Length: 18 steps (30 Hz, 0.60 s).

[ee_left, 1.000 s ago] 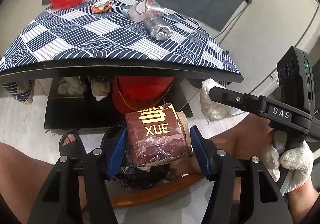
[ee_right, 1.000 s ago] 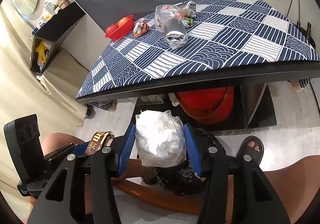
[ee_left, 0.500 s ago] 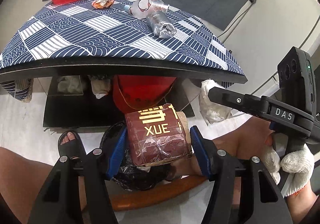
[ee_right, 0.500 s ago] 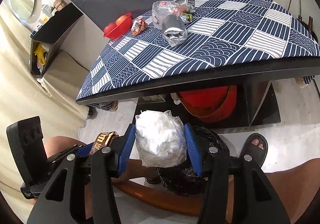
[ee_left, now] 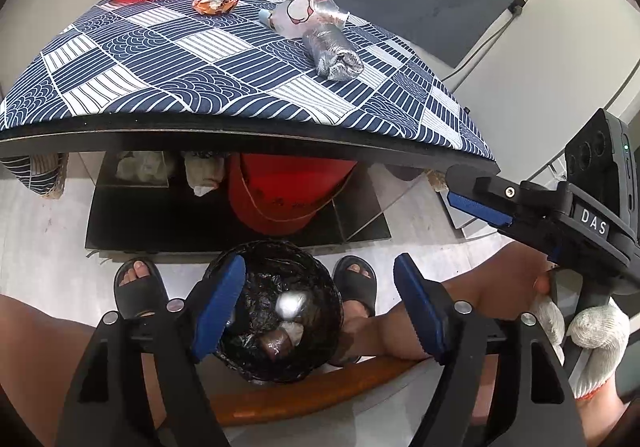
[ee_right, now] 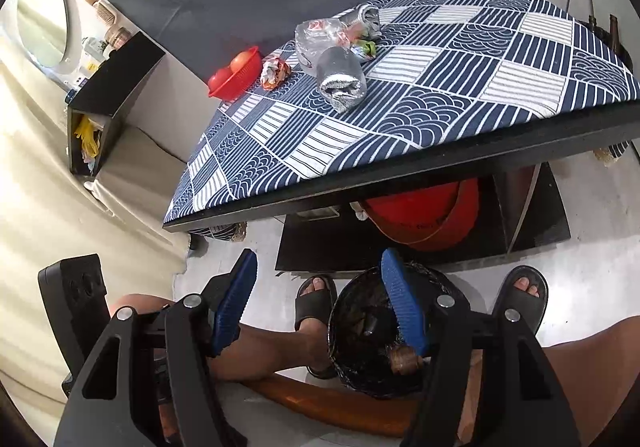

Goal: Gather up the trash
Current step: 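Move both tools back over the table toward the remaining trash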

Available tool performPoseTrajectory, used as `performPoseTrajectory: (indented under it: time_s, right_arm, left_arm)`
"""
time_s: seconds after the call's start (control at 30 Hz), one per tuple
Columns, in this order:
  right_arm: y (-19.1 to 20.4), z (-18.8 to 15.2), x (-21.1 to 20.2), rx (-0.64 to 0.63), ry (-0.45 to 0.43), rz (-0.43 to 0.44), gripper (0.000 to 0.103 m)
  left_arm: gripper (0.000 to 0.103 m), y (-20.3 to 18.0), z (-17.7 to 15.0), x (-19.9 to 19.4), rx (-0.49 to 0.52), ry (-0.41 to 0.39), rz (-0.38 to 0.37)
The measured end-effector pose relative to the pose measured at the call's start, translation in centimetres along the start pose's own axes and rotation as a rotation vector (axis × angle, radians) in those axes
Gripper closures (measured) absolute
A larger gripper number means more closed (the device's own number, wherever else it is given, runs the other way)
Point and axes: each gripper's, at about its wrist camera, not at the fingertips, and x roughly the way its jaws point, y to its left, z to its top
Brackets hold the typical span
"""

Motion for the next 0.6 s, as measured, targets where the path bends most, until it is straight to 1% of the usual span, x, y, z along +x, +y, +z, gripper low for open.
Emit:
performPoseTrajectory:
  time_s: [0.13,0.17,0.27,0.43,0.47,0.6]
  right_arm:
    - [0.4,0.1,-0.5,-0.029,-0.019,0.0,0.038]
    - [0.6,0.2,-0.6,-0.043,-0.024,-0.012,0.038]
    - [0.7,0.8,-1.1,-0.061,-0.044,-0.013,0.038]
    - [0.7,2.1,-1.5,-0.082,-0.072,-0.007,0.038]
    - [0.9,2.5,-1.8,-0.1,-0.094,-0.004,0.038]
    - [1.6,3.9,-2.0,-0.163,-0.13,-0.01,0.038]
  left_arm:
    - [0.029,0.2,0.3,-0.3,-0.004,-0.011,0.002]
    - [0.029,0.3,0.4,-0.4,-0.004,-0.015,0.001]
    - [0.029,0.4,1.0,-1.2,0.0,-0.059,0.01]
    - [0.029,1.2,2.7,-1.8,-0.005,-0.094,0.007]
    - [0.029,1.5,3.2,-1.9,-0.008,-0.1,0.008]
    - [0.029,2.1,4.8,-1.9,-0.008,-0.118,0.01]
